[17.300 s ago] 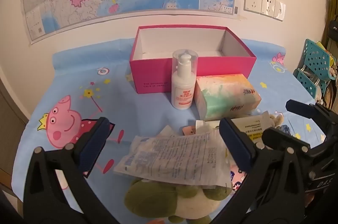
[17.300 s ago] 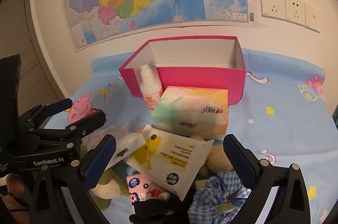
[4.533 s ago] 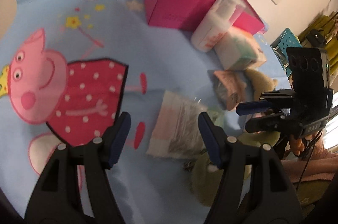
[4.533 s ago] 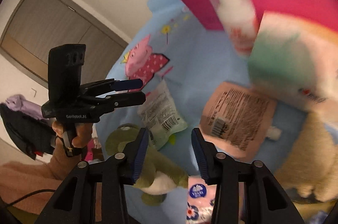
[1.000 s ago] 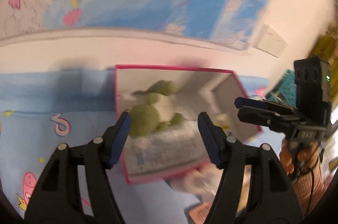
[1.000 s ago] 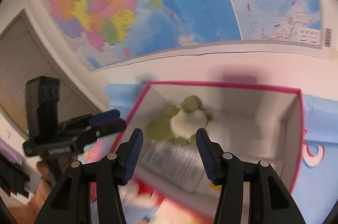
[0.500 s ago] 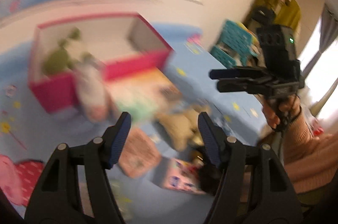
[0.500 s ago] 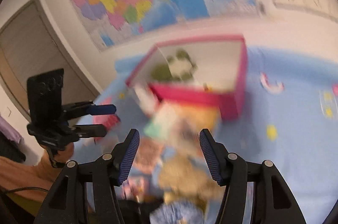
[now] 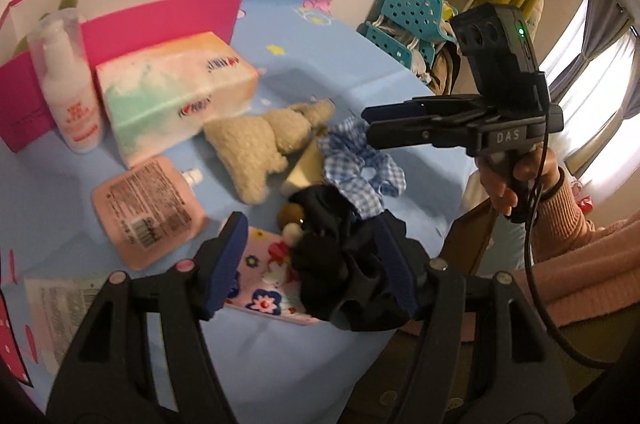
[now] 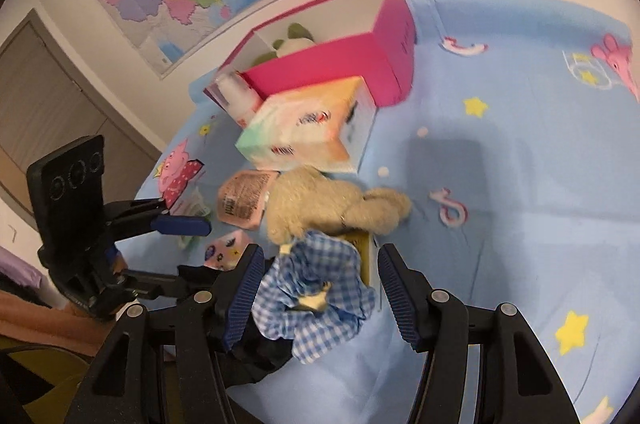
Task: Organize soft objects
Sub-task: 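Grasp the beige teddy bear with the right gripper, then lift the teddy bear over the pink box and lower it inside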
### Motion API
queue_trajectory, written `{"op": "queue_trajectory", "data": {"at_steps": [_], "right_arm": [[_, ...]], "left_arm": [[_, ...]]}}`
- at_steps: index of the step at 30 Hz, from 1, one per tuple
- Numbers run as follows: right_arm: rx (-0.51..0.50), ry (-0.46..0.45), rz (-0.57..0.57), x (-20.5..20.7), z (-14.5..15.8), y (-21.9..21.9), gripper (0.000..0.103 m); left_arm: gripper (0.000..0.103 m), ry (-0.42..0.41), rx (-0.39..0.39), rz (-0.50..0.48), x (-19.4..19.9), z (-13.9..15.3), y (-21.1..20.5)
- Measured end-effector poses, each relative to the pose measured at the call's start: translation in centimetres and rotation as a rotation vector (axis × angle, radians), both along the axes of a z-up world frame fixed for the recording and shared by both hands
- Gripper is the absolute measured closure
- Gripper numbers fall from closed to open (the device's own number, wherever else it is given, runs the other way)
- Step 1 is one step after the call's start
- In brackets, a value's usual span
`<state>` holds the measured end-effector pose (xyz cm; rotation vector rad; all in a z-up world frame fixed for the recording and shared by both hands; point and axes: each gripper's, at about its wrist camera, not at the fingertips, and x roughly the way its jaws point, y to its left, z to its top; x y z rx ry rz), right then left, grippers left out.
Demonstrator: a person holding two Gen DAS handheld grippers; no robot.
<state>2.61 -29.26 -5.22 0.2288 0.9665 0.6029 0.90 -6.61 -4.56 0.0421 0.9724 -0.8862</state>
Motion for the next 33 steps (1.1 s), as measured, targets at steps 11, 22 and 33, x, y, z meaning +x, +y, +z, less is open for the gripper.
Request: {"op": "queue_trajectory", "data": {"at_steps": [11,22,33], "right_arm": [[0.064,0.016,-0.066,2.1,-0.6,-1.1,0.043],[0.154,0.124,-0.065,5.4,-3.6,-0.9,0.046],[0.128,0.01,-0.043,4.6,-1.1,-0.2,0.083]], "left_arm": [[0.036,0.047,-0.004,0.071,2.2,-0.6,0.0],[0.045,0.132,0.044,0.081,6.5,-2.9,-2.2],[0.064,0.153,0.03,0.076,7.3,-2.4,-3.0]]}}
